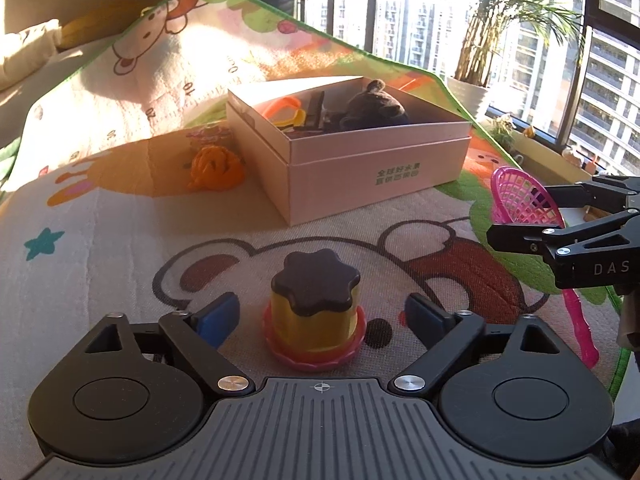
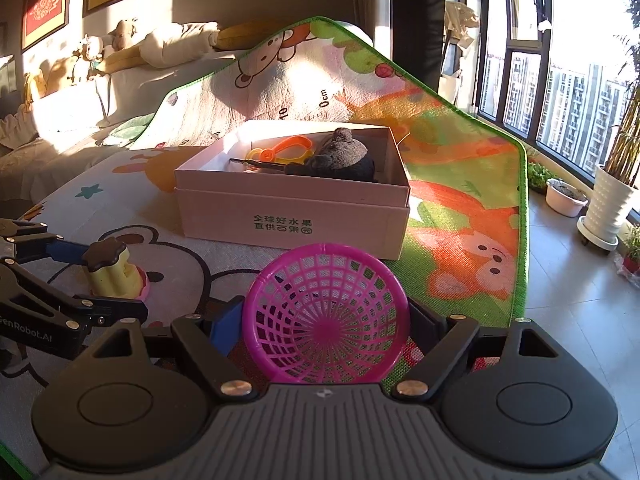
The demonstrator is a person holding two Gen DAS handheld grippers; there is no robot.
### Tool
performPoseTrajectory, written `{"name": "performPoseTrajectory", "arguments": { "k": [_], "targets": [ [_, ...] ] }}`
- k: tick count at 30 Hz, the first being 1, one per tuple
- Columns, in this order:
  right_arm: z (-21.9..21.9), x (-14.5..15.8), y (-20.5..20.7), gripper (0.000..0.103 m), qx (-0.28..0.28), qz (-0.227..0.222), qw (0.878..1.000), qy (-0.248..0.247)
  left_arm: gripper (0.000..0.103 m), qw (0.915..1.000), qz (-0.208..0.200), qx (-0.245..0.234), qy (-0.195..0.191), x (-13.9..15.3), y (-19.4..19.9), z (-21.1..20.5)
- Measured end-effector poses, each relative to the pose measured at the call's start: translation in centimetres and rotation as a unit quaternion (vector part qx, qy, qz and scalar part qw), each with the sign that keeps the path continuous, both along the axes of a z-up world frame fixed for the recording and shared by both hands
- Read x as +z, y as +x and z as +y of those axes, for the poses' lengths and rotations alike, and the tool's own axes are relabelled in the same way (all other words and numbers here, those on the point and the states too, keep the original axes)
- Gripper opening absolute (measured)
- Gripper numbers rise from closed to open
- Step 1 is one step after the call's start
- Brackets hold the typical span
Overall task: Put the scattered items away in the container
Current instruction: 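Close the left gripper on the yellow cup toy while the right gripper holds the strainer, then carry the cup toy and strainer over the pink box and open both grippers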
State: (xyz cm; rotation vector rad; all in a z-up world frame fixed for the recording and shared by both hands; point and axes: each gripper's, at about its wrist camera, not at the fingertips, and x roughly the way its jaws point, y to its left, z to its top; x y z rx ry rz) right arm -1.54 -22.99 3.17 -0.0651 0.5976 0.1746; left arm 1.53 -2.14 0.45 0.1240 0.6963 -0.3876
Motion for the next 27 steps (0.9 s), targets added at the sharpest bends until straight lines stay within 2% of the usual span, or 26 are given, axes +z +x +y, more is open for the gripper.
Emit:
{"name": "performPoseTrajectory", "arguments": {
  "k": [10,12,14,21,23,27],
  "targets": [
    [0.0,-0.5,0.4,0.084,-0.001,0.007,1.0,0.004,0.073,0.9997,-0.012,-0.015,0.017,-0.5,-0.2,-0.2],
    [0.1,-0.5,0.4,0.084,-0.001,0.008,1.0,0.004,0.069,0.9995,-0.014,-0.02,0.021,-0.4,-0.4,-0.3],
    [0.1,-0.5,0.4,0.084,-0.001,0.008,1.0,0.004,0.061,0.9993,-0.016,-0.025,0.023,-0.3,-0.6,-0.4],
    [0.1,0.0,-0.1,0.084,0.016,0.007,1.0,0.004,0.061,0.9978,-0.025,-0.052,0.031,0.4,-2.0,-1.1],
    [-0.2,0.4,-0.2,0.084,0.019,0.011,1.0,0.01,0.061,0.997,-0.036,-0.06,0.032,1.1,-2.1,-1.3],
    [-1.2,2.9,-0.2,0.084,0.031,0.0,0.999,0.032,0.061,0.9926,-0.085,-0.075,0.043,3.9,-1.4,-2.1]
  ]
}}
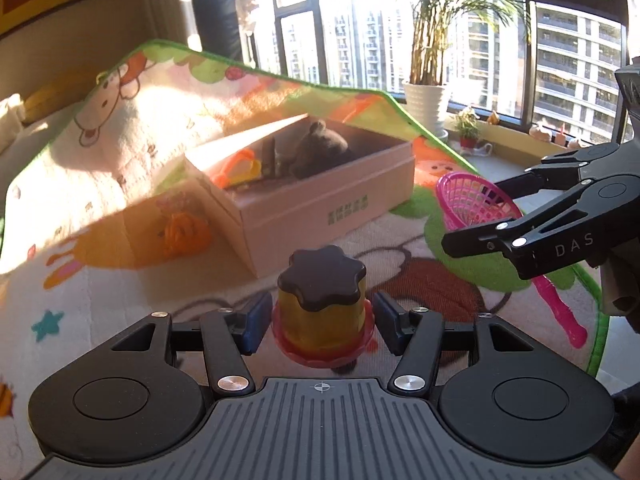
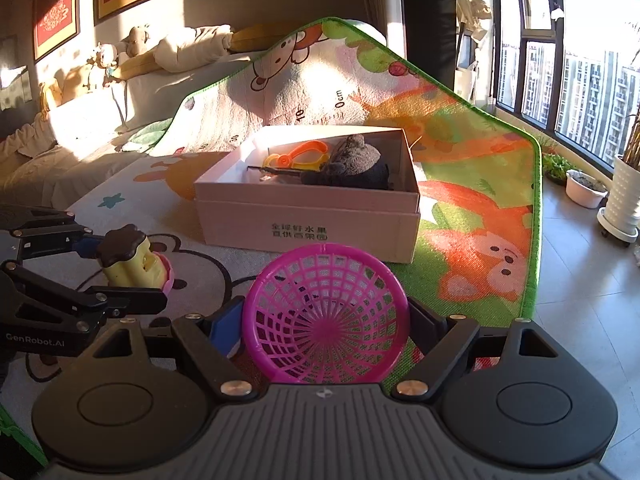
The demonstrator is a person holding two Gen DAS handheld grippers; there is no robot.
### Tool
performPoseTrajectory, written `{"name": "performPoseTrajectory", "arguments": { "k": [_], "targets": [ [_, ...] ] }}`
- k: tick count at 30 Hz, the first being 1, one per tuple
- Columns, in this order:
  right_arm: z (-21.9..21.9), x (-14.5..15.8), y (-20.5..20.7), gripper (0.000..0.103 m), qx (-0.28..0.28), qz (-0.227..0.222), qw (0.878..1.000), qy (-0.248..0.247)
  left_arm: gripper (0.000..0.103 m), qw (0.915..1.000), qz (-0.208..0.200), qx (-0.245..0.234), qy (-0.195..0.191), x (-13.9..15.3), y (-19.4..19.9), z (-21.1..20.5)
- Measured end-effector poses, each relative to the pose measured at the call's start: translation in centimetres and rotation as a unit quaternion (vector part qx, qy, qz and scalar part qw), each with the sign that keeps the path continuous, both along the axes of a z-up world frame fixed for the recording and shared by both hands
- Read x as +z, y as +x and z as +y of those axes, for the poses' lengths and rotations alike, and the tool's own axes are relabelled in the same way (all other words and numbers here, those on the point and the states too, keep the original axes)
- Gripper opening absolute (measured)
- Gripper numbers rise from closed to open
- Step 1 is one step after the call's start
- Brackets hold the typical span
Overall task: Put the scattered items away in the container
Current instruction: 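Carry the cup toy and strainer over the pink box and open both grippers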
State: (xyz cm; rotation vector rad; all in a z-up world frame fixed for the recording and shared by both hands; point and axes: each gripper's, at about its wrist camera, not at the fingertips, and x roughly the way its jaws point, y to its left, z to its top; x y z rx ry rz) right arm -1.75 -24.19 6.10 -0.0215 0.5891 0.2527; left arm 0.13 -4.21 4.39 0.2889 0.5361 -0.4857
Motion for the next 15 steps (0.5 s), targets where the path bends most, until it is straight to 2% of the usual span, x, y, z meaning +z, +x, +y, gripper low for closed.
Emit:
{"name": "performPoseTrajectory", "arguments": {
  "k": [5,8,12,15],
  "targets": [
    [-0.9,5.2,3.2,0.084,0.02,-0.041,0.999,0.026,0.061,0.9977,-0.066,-0.01,0.002,3.5,3.8,-1.4],
    [-0.8,8.2,7.5,0.084,0.02,-0.058,0.997,0.043,0.061,0.9962,-0.086,-0.01,-0.012,4.4,7.5,-2.2],
    [0.7,9.8,13.9,0.084,0.004,-0.072,0.997,0.038,0.061,0.9966,-0.074,-0.01,-0.036,4.0,12.8,-2.7],
    [1.5,8.7,18.6,0.084,0.0,-0.05,0.997,0.062,0.073,0.9973,-0.038,0.013,-0.062,3.4,15.4,-1.2]
  ]
}}
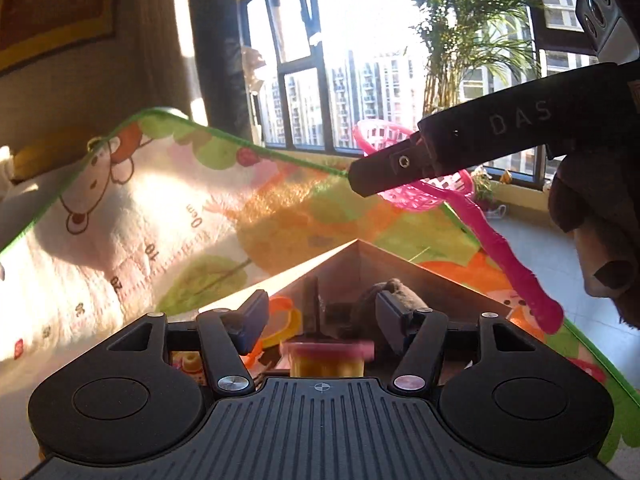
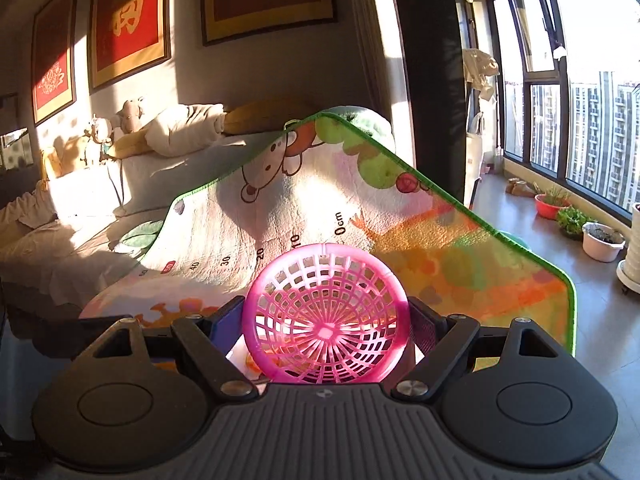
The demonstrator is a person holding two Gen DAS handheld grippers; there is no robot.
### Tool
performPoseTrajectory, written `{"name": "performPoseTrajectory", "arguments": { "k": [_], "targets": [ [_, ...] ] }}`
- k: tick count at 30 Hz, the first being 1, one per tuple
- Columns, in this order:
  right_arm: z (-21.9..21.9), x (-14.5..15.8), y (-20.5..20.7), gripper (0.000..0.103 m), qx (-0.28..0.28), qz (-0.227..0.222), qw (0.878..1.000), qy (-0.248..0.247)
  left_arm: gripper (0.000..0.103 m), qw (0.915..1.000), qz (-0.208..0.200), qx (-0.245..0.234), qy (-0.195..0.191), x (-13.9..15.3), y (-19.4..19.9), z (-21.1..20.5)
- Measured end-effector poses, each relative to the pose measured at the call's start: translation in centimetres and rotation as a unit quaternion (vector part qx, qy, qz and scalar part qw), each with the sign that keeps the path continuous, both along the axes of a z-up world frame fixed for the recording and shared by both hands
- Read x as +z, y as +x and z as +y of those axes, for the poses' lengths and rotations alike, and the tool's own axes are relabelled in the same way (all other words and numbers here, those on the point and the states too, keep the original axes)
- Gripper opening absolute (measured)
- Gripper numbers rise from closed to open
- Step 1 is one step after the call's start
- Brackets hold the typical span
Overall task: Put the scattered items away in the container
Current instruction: 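Carry the cup toy and strainer over the pink box and open both grippers, then grasp the pink lens toy with bell keychain using the right gripper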
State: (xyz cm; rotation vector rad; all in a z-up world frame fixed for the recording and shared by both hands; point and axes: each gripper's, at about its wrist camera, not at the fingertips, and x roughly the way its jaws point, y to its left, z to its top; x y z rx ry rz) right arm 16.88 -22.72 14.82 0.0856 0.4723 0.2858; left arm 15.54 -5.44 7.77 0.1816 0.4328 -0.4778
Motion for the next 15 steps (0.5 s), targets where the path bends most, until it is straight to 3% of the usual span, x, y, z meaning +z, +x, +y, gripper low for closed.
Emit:
{"name": "performPoseTrajectory", "arguments": {
  "k": [4,9,15],
  "targets": [
    [0.4,-2.2,3.4,0.087,-0.025,0.038,0.999,0.007,0.095,0.9996,0.002,0.019,-0.02,-0.4,-1.3,3.7],
    [1.1,-2.7,3.5,0.087,-0.028,0.045,0.999,-0.011,0.095,0.9985,0.025,0.033,-0.034,-2.1,-3.8,7.8],
    [5.1,-0.8,3.4,0.087,0.01,0.037,0.998,-0.054,0.096,0.9925,0.065,0.091,-0.05,-5.1,-3.9,11.2]
  ]
}}
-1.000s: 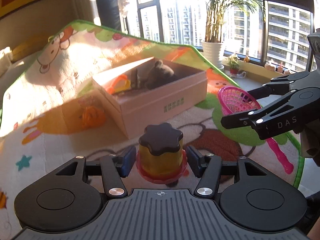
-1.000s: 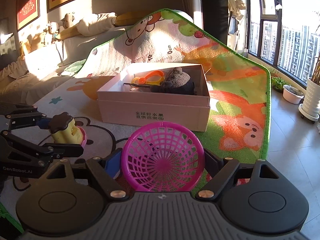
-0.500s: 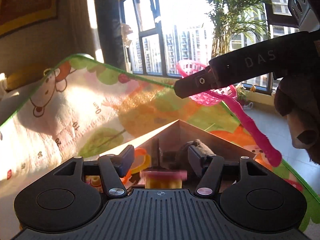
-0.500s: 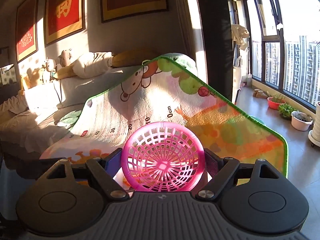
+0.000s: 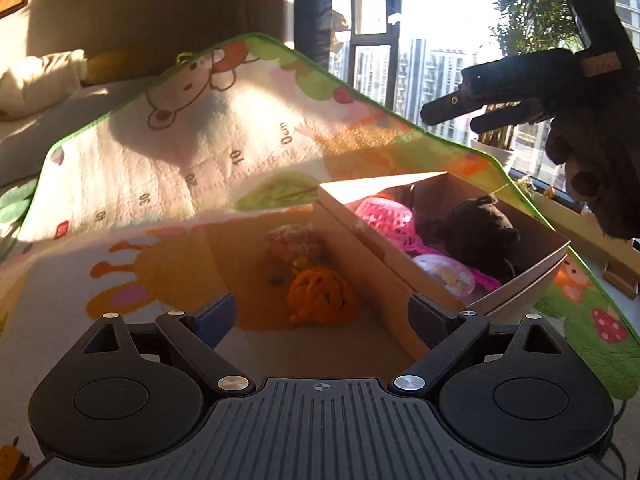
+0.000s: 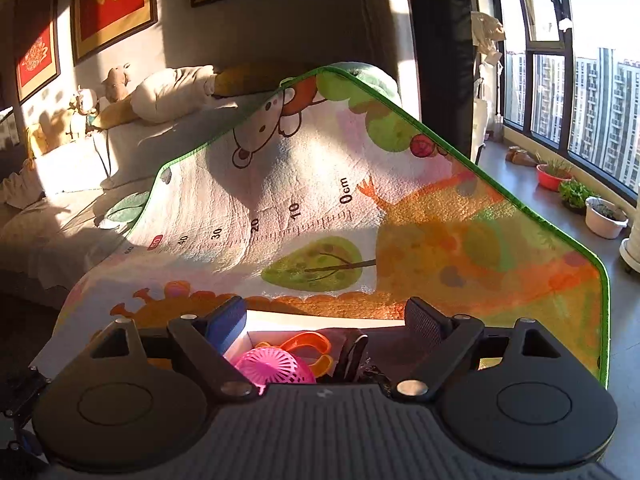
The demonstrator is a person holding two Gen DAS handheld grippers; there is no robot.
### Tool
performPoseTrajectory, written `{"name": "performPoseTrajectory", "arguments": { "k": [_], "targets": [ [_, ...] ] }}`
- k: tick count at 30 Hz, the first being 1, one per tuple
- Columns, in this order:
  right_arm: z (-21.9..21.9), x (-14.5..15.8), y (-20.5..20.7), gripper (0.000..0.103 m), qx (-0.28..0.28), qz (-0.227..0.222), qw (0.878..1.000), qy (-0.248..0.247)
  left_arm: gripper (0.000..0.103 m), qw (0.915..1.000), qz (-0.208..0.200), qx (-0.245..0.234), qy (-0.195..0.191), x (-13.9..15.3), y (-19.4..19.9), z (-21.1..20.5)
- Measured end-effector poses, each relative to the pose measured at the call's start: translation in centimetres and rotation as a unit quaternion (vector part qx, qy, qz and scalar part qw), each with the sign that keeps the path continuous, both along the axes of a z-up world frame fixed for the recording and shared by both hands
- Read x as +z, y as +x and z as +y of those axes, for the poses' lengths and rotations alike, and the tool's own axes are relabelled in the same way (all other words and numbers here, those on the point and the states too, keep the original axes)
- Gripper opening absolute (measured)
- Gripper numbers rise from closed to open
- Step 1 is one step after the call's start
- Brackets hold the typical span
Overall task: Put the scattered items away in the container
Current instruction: 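Grasp the pink lens toy with bell keychain using the right gripper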
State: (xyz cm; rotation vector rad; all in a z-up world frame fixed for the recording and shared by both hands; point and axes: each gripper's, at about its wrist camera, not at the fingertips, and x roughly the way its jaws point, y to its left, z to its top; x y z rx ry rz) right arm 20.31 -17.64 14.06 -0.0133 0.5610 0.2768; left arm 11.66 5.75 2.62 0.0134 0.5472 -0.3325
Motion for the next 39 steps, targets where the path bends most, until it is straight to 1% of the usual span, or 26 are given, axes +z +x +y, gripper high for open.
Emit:
{"name": "performPoseTrajectory", "arguments": {
  "k": [2,3,4,5,6,7,9,11,12,14,16,18,21,22,23,24,25,26,27,28,29,33,35,36,38,39],
  "targets": [
    [2.9,0.3,0.4,0.087,0.034,0.006,0.999,-0.027,0.097,0.9998,0.009,0.007,-0.018,-0.7,-0.1,0.8],
    [4.5,0.3,0.8,0.082,0.051,0.013,0.998,-0.046,0.097,0.9997,0.011,0.009,-0.022,-0.9,-0.1,1.1],
    [6.2,0.0,1.3,0.066,0.068,0.027,0.995,-0.064,0.097,0.9996,0.011,0.01,-0.025,-1.1,-0.1,1.2],
    [7.7,-0.3,1.9,0.056,0.085,0.045,0.992,-0.077,0.097,0.9995,0.011,0.01,-0.028,-1.1,-0.1,1.4],
    [9.4,-0.9,2.8,0.04,0.104,0.078,0.988,-0.087,0.097,0.9994,0.011,0.011,-0.032,-1.2,0.0,1.5],
    [10.8,-1.5,3.8,0.035,0.114,0.109,0.983,-0.09,0.097,0.9991,0.012,0.012,-0.038,-1.2,0.0,1.7],
    [13.1,-2.8,5.9,0.035,0.117,0.156,0.976,-0.101,0.098,0.9986,0.018,0.014,-0.048,-1.4,-0.1,1.8],
    [15.0,-4.2,7.6,0.036,0.112,0.181,0.969,-0.122,0.098,0.9985,0.025,0.012,-0.048,-1.7,-0.1,1.7],
    [15.8,-5.0,8.4,0.036,0.109,0.19,0.965,-0.141,0.098,0.9985,0.027,0.014,-0.046,-1.8,0.0,1.6],
    [17.3,-6.2,9.4,0.038,0.1,0.19,0.959,-0.184,0.098,0.9982,0.028,0.018,-0.049,-1.7,-0.1,1.7],
    [18.6,-7.3,10.3,0.048,0.098,0.193,0.95,-0.225,0.098,0.9976,0.032,0.022,-0.057,-1.7,-0.1,1.9],
    [19.4,-8.4,11.0,0.054,0.095,0.199,0.942,-0.253,0.098,0.997,0.04,0.024,-0.062,-1.8,0.1,2.0],
    [20.0,-9.4,11.6,0.053,0.105,0.214,0.934,-0.266,0.099,0.9959,0.047,0.027,-0.072,-2.0,0.2,2.4],
    [20.0,-9.6,11.5,0.049,0.103,0.21,0.936,-0.262,0.099,0.9956,0.049,0.027,-0.075,-2.1,0.2,2.5],
    [19.9,-9.4,11.3,0.04,0.105,0.2,0.939,-0.259,0.099,0.9954,0.05,0.026,-0.077,-2.1,0.3,2.6],
    [19.9,-9.2,10.9,0.034,0.108,0.19,0.941,-0.257,0.099,0.9953,0.05,0.026,-0.079,-2.2,0.3,2.7],
    [19.6,-8.7,10.4,0.015,0.11,0.179,0.946,-0.249,0.099,0.9952,0.05,0.026,-0.08,-2.2,0.3,2.8],
    [19.2,-7.8,9.9,0.011,0.112,0.17,0.95,-0.235,0.099,0.9952,0.05,0.025,-0.08,-2.3,0.3,2.8],
    [18.7,-6.8,9.3,0.01,0.113,0.165,0.955,-0.217,0.099,0.9952,0.05,0.025,-0.081,-2.3,0.3,2.8],
    [18.2,-5.8,8.7,0.002,0.118,0.159,0.959,-0.202,0.099,0.9952,0.05,0.025,-0.08,-2.4,0.3,2.7],
    [17.8,-4.9,8.0,0.0,0.125,0.151,0.962,-0.192,0.1,0.9953,0.05,0.025,-0.079,-2.4,0.4,2.7],
    [16.2,-1.4,5.2,0.0,0.132,0.124,0.971,-0.153,0.1,0.9965,0.045,0.024,-0.067,-2.5,0.2,2.3],
    [15.6,-0.1,3.7,0.0,0.152,0.119,0.971,-0.141,0.1,0.997,0.039,0.024,-0.062,-2.4,0.1,2.2],
    [15.4,0.1,3.4,0.0,0.156,0.12,0.97,-0.14,0.1,0.9973,0.038,0.024,-0.058,-2.4,0.1,2.1],
    [15.3,-0.2,3.5,0.003,0.147,0.136,0.97,-0.135,0.1,0.9978,0.036,0.025,-0.049,-2.5,0.0,1.7],
    [15.3,-0.9,4.1,0.009,0.135,0.149,0.97,-0.135,0.1,0.9981,0.034,0.025,-0.045,-2.5,0.0,1.5]
  ]
}}
